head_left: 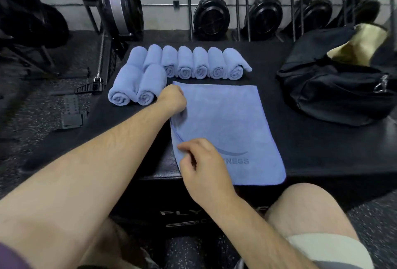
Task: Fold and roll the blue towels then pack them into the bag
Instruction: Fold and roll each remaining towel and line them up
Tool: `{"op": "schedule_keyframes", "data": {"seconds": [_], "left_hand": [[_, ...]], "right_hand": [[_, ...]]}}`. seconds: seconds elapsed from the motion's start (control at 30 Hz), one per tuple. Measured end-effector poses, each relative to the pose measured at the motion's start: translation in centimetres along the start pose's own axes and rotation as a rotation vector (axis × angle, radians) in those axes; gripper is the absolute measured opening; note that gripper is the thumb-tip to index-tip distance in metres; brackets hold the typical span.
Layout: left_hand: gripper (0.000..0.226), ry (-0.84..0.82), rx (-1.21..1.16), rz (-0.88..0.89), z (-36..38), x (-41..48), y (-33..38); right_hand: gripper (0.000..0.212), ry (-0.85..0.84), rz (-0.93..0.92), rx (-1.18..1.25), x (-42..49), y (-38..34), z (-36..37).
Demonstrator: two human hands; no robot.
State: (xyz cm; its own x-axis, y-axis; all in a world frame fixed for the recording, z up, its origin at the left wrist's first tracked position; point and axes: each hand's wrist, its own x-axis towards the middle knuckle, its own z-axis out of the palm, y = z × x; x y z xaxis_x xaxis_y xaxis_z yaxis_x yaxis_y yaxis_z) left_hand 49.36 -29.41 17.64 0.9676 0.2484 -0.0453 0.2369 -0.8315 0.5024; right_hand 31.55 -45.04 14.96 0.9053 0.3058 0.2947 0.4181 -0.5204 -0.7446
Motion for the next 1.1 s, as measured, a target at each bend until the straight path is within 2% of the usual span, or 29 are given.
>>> {"op": "schedule_keyframes", "data": {"seconds": [0.07, 0.13, 0.17, 0.27, 0.4, 0.5, 0.63, 0.77, 0.87, 0.93, 1.03, 1.1], "left_hand": [[0.021, -0.016, 0.104, 0.009, -0.2, 0.6, 0.4], [0.016, -0.01, 0.201, 0.023, -0.2, 1.2, 0.4], [0.013, 0.007, 0.231, 0.022, -0.4, 1.6, 0.3], [0.023, 0.081, 0.277, 0.046, -2.4, 2.4, 0.3], [0.015, 0.161, 0.262, 0.141, -5.5, 2.0, -1.1], [0.013, 0.279, 0.188, 0.179, -6.1, 0.1, -0.6], [0.026, 0.069, 0.341, -0.016, -5.8, 0.4, 2.8], [0.013, 0.045, 0.296, 0.078, -2.9, 1.0, 5.1], [0.028, 0.029, 0.231, 0.147, -1.4, 0.5, 7.6], [0.03, -0.01, 0.224, 0.151, -0.1, 0.2, 9.2], [0.011, -0.029, 0.231, 0.171, 2.2, -0.1, 11.2], [0.009, -0.002, 0.293, 0.193, 3.5, -0.3, 11.8]], "right_hand": [[0.025, -0.006, 0.027, 0.033, 0.5, 0.2, 0.1], [0.019, -0.009, 0.078, 0.083, 0.9, 0.3, 0.2], [0.017, -0.007, 0.104, 0.116, 1.1, 0.3, 0.3], [0.009, 0.0, 0.151, 0.241, 1.9, -0.6, 0.8], [0.022, -0.04, 0.156, 0.423, 3.0, -2.6, 1.6], [0.021, -0.03, 0.196, 0.5, 3.2, -3.2, 1.1], [0.009, 0.057, 0.276, 0.473, 2.6, -1.8, -1.1], [0.007, 0.128, 0.344, 0.373, 1.4, 0.3, -3.8], [0.007, 0.17, 0.367, 0.303, 0.5, 1.5, -5.6], [0.005, 0.187, 0.396, 0.265, 0.0, 2.2, -6.4], [0.002, 0.186, 0.443, 0.206, -0.6, 3.4, -7.3], [0.003, 0.185, 0.471, 0.179, -1.0, 4.0, -7.9]]}}
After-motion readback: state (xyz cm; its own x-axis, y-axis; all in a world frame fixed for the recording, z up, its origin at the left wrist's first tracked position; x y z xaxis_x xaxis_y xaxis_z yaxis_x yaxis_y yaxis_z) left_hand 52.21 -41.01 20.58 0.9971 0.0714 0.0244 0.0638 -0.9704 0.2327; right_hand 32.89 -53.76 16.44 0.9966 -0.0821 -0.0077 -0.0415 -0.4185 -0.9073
